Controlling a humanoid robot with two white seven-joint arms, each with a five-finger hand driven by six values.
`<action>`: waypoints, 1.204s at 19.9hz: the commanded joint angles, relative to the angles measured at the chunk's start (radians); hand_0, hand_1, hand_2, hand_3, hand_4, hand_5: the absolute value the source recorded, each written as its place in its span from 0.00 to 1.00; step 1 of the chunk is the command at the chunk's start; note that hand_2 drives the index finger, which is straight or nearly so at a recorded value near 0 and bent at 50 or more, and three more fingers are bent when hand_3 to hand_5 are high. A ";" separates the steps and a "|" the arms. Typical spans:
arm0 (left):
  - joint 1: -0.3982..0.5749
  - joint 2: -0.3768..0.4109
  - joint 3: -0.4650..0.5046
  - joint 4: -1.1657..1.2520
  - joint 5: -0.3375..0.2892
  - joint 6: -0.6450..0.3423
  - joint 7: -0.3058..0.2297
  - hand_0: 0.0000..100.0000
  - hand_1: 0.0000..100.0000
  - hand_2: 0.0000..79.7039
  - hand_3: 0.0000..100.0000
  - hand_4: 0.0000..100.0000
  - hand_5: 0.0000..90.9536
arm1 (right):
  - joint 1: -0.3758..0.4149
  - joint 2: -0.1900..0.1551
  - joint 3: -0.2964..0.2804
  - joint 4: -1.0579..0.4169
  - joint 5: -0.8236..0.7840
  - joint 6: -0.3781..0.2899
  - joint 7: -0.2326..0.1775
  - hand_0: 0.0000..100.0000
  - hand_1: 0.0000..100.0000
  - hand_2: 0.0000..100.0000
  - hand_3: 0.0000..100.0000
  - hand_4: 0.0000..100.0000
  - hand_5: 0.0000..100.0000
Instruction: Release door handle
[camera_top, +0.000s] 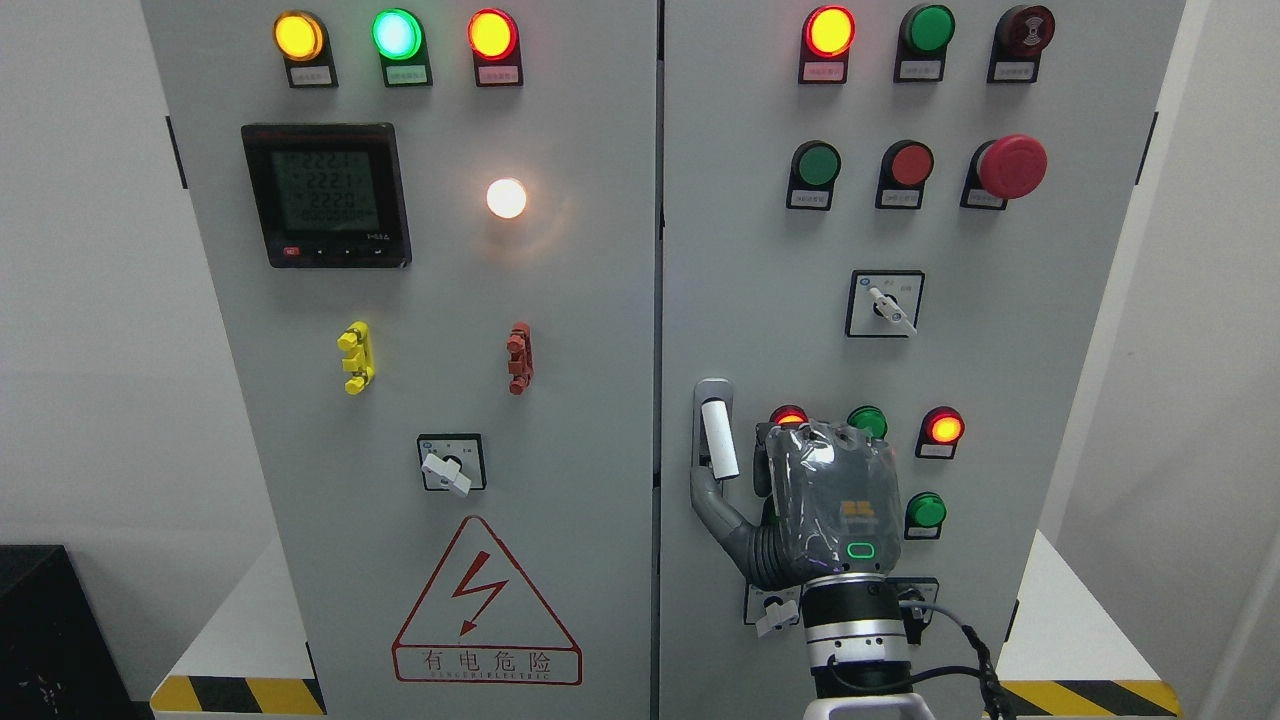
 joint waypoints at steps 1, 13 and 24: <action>0.000 0.000 -0.021 -0.020 0.000 0.000 0.000 0.00 0.00 0.03 0.09 0.01 0.00 | 0.003 0.000 -0.008 -0.004 0.000 0.007 -0.007 0.38 0.41 0.87 1.00 0.99 0.92; 0.000 0.000 -0.021 -0.020 0.000 0.000 0.000 0.00 0.00 0.03 0.09 0.01 0.00 | 0.007 0.000 -0.008 -0.008 0.001 0.007 -0.007 0.39 0.44 0.87 1.00 0.99 0.92; 0.000 0.000 -0.021 -0.020 0.000 0.000 0.000 0.00 0.00 0.03 0.09 0.01 0.00 | 0.009 0.000 -0.013 -0.015 0.001 0.009 -0.007 0.45 0.44 0.87 1.00 0.99 0.92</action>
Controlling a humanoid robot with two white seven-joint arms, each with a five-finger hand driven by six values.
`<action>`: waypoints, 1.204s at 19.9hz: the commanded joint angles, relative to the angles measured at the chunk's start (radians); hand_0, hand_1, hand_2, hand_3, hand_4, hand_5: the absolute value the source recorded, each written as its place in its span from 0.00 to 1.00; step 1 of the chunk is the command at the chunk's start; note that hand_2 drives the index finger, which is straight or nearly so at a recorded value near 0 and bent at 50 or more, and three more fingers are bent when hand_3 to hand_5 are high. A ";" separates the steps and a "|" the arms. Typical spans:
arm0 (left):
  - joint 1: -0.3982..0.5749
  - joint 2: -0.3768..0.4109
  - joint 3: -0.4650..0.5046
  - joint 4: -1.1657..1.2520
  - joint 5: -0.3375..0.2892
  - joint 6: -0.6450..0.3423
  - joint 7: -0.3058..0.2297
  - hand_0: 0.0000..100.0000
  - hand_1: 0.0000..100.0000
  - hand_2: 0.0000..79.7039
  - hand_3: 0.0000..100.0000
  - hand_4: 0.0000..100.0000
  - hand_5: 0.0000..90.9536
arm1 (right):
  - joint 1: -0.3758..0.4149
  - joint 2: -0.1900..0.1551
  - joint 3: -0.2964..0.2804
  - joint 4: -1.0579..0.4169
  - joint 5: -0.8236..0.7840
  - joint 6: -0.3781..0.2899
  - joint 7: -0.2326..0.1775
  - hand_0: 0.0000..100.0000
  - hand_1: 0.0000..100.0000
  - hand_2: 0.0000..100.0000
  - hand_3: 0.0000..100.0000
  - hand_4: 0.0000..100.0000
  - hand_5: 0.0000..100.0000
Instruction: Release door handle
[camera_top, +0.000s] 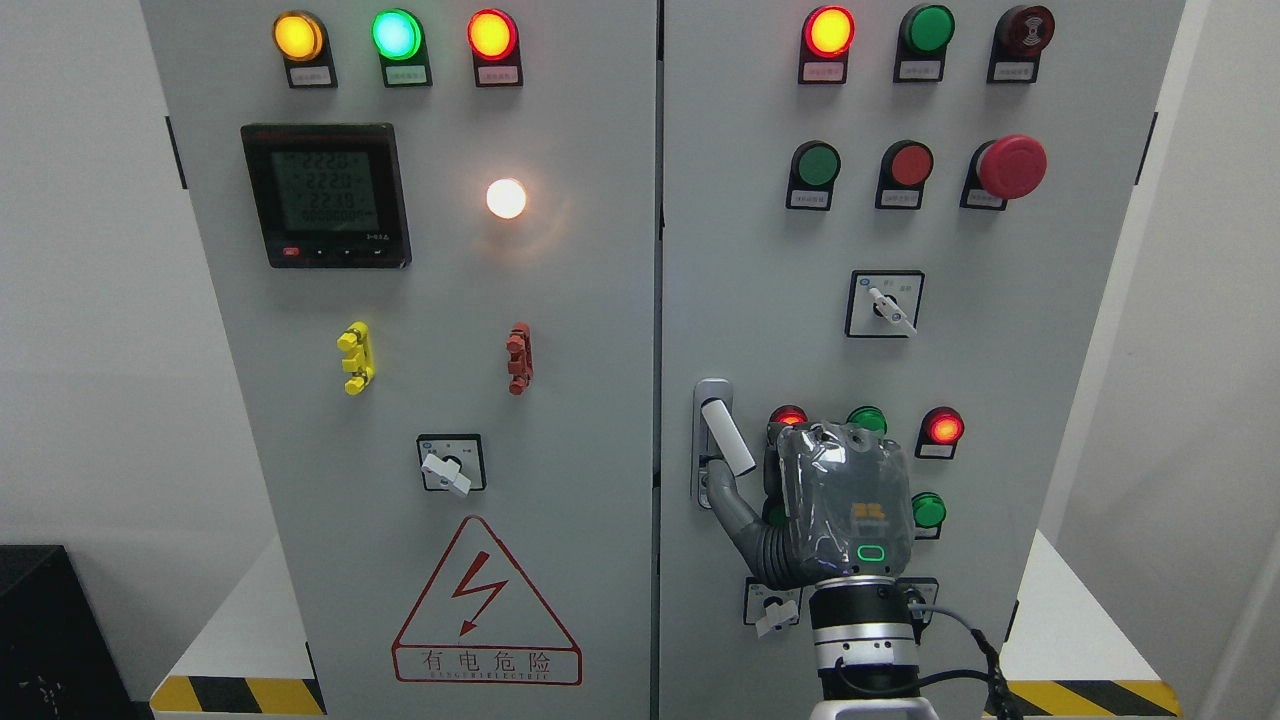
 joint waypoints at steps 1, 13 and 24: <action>0.000 0.000 -0.021 -0.020 0.000 0.000 0.000 0.00 0.00 0.03 0.09 0.01 0.00 | 0.001 0.000 -0.011 -0.006 0.002 0.000 0.005 0.45 0.45 0.87 1.00 0.99 0.92; 0.000 0.000 -0.021 -0.020 0.000 0.000 0.000 0.00 0.00 0.03 0.09 0.01 0.00 | 0.001 0.000 -0.018 -0.012 0.002 0.000 0.005 0.49 0.46 0.87 1.00 0.99 0.93; 0.000 0.000 -0.021 -0.020 0.000 0.000 0.000 0.00 0.00 0.03 0.09 0.01 0.00 | 0.007 0.002 -0.023 -0.024 0.002 0.000 0.003 0.51 0.46 0.87 1.00 0.99 0.93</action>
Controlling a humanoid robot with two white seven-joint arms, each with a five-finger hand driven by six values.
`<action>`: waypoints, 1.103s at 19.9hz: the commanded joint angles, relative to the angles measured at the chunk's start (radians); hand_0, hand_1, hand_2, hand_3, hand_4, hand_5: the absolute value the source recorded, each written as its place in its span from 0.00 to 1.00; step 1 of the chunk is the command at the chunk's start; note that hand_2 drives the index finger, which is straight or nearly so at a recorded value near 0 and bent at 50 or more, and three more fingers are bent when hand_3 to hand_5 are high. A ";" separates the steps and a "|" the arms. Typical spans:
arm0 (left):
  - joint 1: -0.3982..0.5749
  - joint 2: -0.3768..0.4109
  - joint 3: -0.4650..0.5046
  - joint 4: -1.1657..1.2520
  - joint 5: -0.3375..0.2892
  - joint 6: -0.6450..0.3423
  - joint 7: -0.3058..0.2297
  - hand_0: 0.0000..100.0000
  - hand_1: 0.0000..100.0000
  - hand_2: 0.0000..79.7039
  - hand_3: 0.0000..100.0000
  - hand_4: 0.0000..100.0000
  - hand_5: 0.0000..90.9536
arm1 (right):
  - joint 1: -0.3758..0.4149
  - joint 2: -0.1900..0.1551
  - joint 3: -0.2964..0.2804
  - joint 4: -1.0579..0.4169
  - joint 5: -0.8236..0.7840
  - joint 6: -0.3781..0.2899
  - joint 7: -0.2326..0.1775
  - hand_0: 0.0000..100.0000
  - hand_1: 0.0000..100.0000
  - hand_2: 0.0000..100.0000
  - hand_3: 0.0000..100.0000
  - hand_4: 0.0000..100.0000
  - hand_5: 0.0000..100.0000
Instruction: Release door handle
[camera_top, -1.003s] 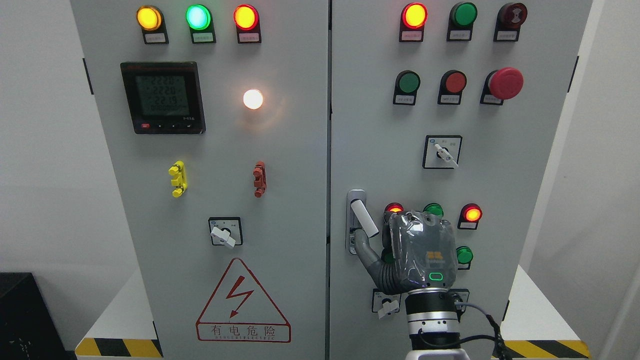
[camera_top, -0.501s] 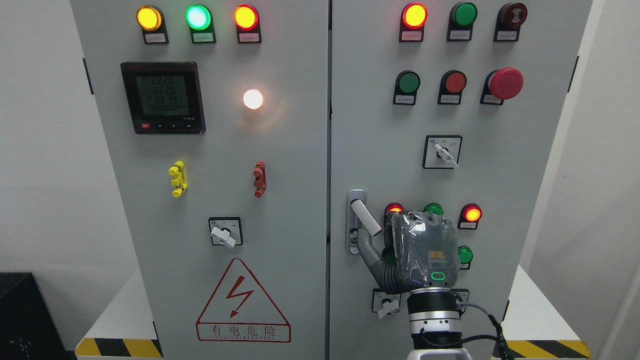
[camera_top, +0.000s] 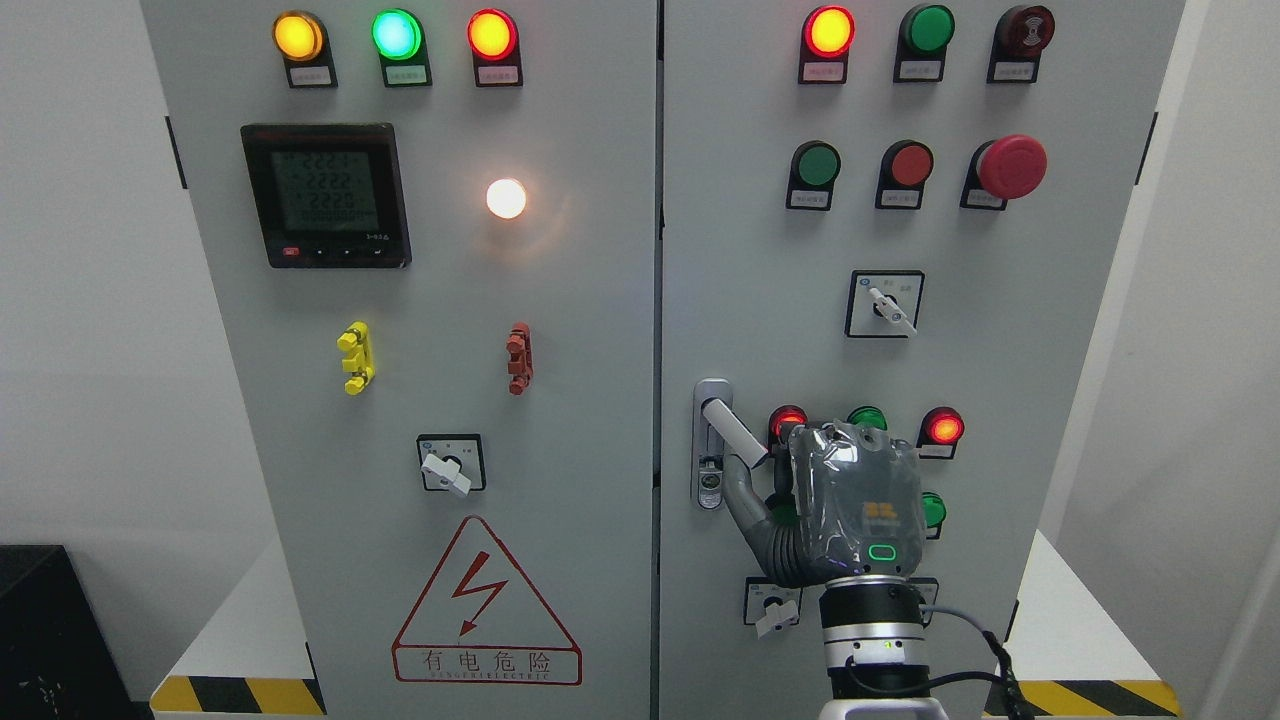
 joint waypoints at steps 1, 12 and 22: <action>0.000 0.000 -0.021 -0.020 0.000 0.000 0.000 0.00 0.00 0.03 0.09 0.01 0.00 | 0.001 0.001 -0.010 -0.015 0.001 0.001 -0.001 0.51 0.46 0.87 1.00 0.99 0.93; 0.000 0.000 -0.021 -0.020 0.000 0.000 0.000 0.00 0.00 0.03 0.09 0.01 0.00 | 0.001 0.001 -0.017 -0.029 0.001 0.001 0.000 0.51 0.45 0.87 1.00 0.99 0.93; 0.000 0.000 -0.021 -0.020 0.000 0.000 0.000 0.00 0.00 0.03 0.09 0.01 0.00 | 0.000 0.004 -0.027 -0.030 0.001 0.001 0.000 0.52 0.45 0.87 1.00 0.99 0.93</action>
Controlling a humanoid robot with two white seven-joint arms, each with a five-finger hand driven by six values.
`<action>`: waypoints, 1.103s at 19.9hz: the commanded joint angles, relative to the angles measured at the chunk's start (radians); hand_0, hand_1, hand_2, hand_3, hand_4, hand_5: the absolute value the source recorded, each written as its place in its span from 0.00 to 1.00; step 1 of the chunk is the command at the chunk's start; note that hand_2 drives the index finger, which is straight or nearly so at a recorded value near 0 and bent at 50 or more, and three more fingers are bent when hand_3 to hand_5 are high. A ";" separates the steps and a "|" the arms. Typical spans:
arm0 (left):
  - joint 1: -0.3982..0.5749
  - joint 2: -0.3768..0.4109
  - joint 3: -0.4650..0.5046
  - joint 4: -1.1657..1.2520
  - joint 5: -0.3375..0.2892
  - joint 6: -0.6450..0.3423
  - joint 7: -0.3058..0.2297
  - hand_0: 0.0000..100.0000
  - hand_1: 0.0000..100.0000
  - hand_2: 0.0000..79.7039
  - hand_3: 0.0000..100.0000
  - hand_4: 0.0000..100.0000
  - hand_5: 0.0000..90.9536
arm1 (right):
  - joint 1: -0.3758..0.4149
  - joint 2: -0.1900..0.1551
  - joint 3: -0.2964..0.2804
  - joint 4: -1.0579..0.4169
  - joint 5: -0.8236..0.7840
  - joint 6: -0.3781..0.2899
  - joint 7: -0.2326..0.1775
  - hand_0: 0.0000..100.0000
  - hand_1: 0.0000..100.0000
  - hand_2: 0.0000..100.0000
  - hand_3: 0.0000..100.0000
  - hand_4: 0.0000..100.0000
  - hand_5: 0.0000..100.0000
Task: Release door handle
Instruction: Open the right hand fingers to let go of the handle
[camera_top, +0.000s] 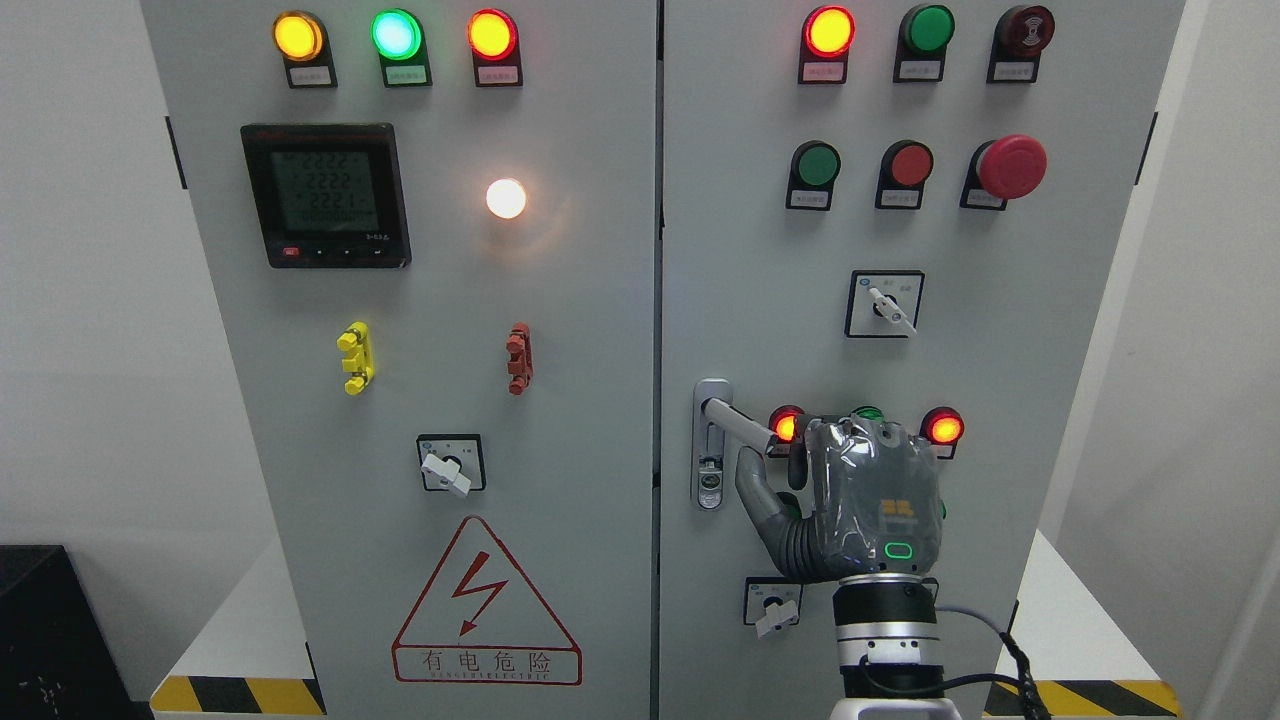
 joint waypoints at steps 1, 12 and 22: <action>0.000 0.000 -0.021 -0.020 0.000 0.000 0.000 0.00 0.00 0.03 0.09 0.01 0.00 | -0.002 0.002 -0.009 -0.005 0.000 0.001 0.000 0.52 0.45 0.87 1.00 0.99 0.93; 0.000 0.000 -0.021 -0.020 0.000 0.000 0.000 0.00 0.00 0.03 0.09 0.01 0.00 | -0.007 0.004 -0.009 -0.005 0.000 0.001 0.000 0.52 0.44 0.87 1.00 0.99 0.93; 0.000 0.000 -0.021 -0.020 0.000 0.000 0.000 0.00 0.00 0.03 0.09 0.01 0.00 | 0.064 -0.008 -0.004 -0.039 -0.005 -0.009 -0.006 0.53 0.43 0.84 1.00 0.99 0.92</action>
